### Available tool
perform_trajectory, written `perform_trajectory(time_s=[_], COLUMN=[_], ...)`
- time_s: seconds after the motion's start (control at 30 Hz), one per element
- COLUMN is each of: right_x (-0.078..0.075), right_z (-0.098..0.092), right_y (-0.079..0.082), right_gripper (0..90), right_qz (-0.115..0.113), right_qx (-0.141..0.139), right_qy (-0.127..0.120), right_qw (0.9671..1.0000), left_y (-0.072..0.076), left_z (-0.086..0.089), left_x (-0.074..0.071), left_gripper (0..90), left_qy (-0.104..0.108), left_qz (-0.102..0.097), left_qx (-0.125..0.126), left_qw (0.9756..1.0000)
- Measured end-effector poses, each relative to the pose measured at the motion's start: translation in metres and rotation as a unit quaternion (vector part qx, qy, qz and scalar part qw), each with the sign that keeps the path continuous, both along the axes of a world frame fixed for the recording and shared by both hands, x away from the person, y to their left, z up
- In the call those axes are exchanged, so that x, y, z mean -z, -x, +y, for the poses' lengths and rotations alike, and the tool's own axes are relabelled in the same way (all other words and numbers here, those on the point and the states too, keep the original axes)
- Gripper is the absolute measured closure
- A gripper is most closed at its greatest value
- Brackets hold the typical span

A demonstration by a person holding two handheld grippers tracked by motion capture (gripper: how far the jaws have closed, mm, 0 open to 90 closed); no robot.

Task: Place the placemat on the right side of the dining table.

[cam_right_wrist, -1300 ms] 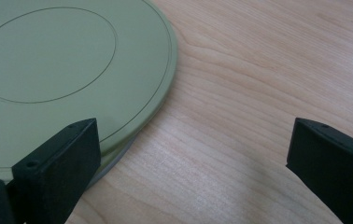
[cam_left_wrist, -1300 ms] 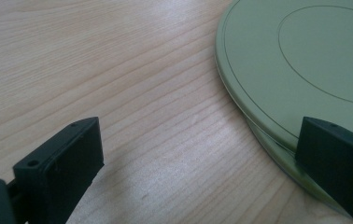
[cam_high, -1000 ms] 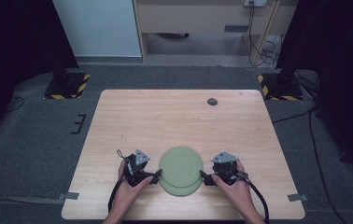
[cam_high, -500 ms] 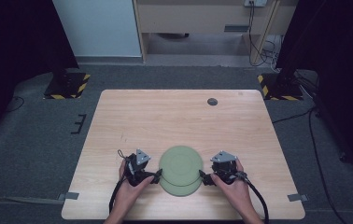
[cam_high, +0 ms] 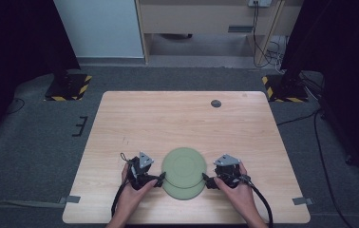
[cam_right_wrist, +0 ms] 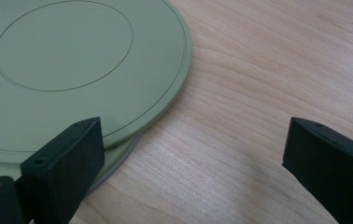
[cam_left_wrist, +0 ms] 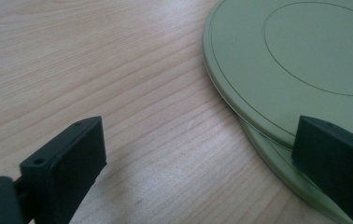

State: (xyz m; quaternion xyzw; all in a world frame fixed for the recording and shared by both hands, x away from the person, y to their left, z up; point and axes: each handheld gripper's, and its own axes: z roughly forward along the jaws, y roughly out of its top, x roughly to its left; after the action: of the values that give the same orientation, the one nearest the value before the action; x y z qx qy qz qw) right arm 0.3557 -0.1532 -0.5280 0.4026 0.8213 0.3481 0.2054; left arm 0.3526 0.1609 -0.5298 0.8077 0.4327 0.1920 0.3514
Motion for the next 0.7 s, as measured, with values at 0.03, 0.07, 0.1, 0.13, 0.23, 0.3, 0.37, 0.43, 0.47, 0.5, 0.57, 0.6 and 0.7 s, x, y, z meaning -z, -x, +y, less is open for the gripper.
perform_trajectory(time_s=[0.03,0.07,0.1,0.13,0.23,0.3,0.37,0.43,0.47,0.5,0.57,0.6,0.7], right_x=[0.0002,0.0003,0.0006,0.0006,0.0006,0.0008,0.0008,0.0002,0.0,-0.0003,-0.0005,0.0,0.0001], right_z=[-0.0003,-0.0005,-0.0008,-0.0008,0.0,0.0003,0.0002,0.0,-0.0002,0.0002,0.0013,0.003,0.0024], right_y=[-0.0006,-0.001,-0.0024,-0.0024,-0.0044,-0.0062,-0.0068,-0.0054,-0.0049,-0.0036,-0.0021,-0.0018,-0.0034], right_gripper=[4.9,4.5,4.0,4.0,3.6,3.4,4.1,6.4,6.5,6.6,6.8,5.4,4.8], right_qz=[0.003,0.004,0.004,0.004,0.001,-0.001,-0.001,0.001,-0.001,0.0,0.002,-0.002,0.001], right_qx=[0.001,0.002,0.003,0.003,0.009,0.014,0.014,0.013,0.01,0.008,0.004,0.003,0.005], right_qy=[-0.003,-0.005,-0.004,-0.004,-0.004,-0.004,-0.004,-0.005,-0.003,-0.002,-0.003,0.0,-0.001], right_qw=[1.0,1.0,1.0,1.0,1.0,0.9999,0.9999,0.9999,0.9999,1.0,1.0,1.0,1.0], left_y=[-0.0001,-0.0004,-0.0008,-0.0013,-0.0033,-0.004,-0.0038,-0.0026,-0.0018,-0.0009,-0.0002,-0.0007,-0.002], left_z=[0.0002,0.0003,0.0,-0.0003,-0.0011,-0.0013,-0.001,-0.0007,-0.0007,-0.0008,-0.0018,-0.0033,-0.0033], left_x=[0.0001,0.0002,0.0001,0.0001,0.0003,0.0005,0.0004,0.0002,0.0002,0.0002,0.0002,0.0003,0.0006], left_gripper=[1.9,1.9,1.7,1.7,1.5,1.6,2.0,3.3,3.5,3.3,3.3,2.4,1.0], left_qy=[0.001,0.001,0.0,0.0,-0.002,-0.002,-0.001,0.001,0.002,0.002,0.001,-0.002,-0.002], left_qz=[0.001,0.001,0.001,0.0,-0.004,-0.006,-0.004,-0.003,-0.002,-0.001,-0.001,-0.003,-0.003], left_qx=[0.0,0.0,-0.001,-0.002,-0.007,-0.009,-0.008,-0.007,-0.004,-0.002,0.0,-0.003,-0.004], left_qw=[1.0,1.0,1.0,1.0,1.0,0.9999,1.0,1.0,1.0,1.0,1.0,1.0,1.0])
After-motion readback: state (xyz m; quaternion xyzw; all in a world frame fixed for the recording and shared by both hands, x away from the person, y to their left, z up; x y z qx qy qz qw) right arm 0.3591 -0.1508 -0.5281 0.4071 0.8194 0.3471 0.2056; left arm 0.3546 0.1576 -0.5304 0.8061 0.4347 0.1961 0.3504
